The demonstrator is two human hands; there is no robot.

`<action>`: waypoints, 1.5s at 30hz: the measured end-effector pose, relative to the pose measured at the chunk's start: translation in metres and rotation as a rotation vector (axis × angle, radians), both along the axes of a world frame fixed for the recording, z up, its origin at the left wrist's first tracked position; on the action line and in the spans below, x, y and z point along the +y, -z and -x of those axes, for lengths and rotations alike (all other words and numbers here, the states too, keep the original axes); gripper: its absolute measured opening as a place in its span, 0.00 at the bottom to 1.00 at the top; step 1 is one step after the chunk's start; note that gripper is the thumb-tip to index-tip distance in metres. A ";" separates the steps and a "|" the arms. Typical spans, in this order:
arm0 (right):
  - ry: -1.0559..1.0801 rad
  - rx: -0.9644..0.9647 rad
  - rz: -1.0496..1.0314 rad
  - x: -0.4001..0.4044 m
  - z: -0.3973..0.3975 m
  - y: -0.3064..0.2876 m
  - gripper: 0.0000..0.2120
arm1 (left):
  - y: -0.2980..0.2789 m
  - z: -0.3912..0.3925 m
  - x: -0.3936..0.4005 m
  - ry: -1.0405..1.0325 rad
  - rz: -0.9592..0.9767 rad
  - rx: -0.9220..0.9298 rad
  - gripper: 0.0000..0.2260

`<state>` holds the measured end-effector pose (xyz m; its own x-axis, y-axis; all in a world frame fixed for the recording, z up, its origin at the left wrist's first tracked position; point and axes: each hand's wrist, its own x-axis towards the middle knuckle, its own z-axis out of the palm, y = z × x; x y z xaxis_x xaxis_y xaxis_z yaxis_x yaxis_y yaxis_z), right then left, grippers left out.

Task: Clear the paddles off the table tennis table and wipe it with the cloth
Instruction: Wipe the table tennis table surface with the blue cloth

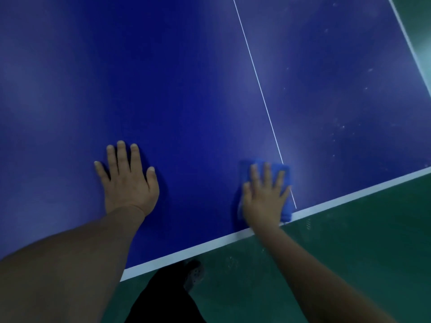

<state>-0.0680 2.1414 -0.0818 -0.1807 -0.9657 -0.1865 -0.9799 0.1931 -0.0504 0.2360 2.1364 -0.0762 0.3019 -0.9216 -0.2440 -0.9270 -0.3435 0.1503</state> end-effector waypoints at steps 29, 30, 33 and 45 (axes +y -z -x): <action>-0.791 -0.042 -0.037 -0.261 -0.174 -0.005 0.27 | 0.007 0.033 0.100 -0.381 0.104 0.077 0.31; -0.886 -0.026 -0.049 -0.262 -0.196 -0.006 0.27 | 0.010 0.036 0.101 -0.380 0.088 0.041 0.31; -1.314 0.047 -0.062 -0.216 -0.232 -0.007 0.27 | 0.012 0.034 0.098 -0.372 0.096 0.015 0.32; -1.406 -0.017 0.067 -0.224 0.000 -0.007 0.26 | 0.013 0.034 0.099 -0.387 0.108 0.027 0.31</action>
